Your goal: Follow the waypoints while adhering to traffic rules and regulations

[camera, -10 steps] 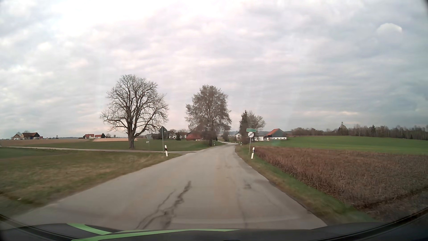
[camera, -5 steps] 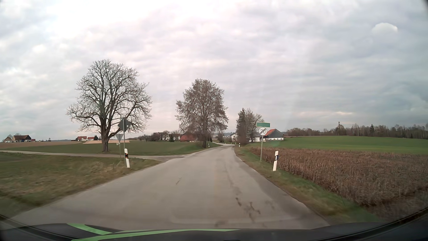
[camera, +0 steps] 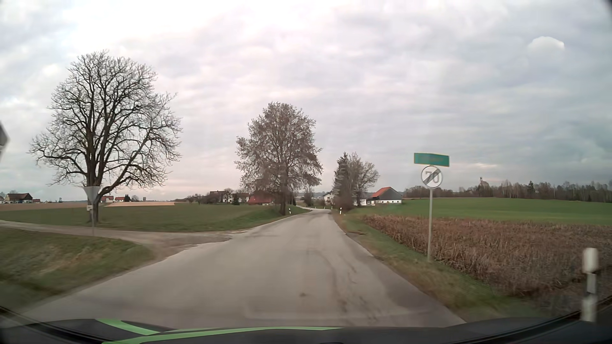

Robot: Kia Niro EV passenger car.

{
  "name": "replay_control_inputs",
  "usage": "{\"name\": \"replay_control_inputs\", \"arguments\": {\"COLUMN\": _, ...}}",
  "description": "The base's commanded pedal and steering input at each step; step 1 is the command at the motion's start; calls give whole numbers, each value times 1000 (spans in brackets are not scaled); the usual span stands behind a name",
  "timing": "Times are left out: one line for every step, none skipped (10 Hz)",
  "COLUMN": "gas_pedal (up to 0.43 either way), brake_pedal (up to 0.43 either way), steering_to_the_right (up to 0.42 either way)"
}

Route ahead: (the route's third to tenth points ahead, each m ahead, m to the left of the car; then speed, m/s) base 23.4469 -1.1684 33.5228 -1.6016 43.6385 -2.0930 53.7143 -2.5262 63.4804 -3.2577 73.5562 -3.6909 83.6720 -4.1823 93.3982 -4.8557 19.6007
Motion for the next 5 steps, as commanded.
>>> {"name": "replay_control_inputs", "arguments": {"gas_pedal": 169, "brake_pedal": 0, "steering_to_the_right": 10}}
{"name": "replay_control_inputs", "arguments": {"gas_pedal": 169, "brake_pedal": 0, "steering_to_the_right": 10}}
{"name": "replay_control_inputs", "arguments": {"gas_pedal": 169, "brake_pedal": 0, "steering_to_the_right": 10}}
{"name": "replay_control_inputs", "arguments": {"gas_pedal": 169, "brake_pedal": 0, "steering_to_the_right": 9}}
{"name": "replay_control_inputs", "arguments": {"gas_pedal": 169, "brake_pedal": 0, "steering_to_the_right": 9}}
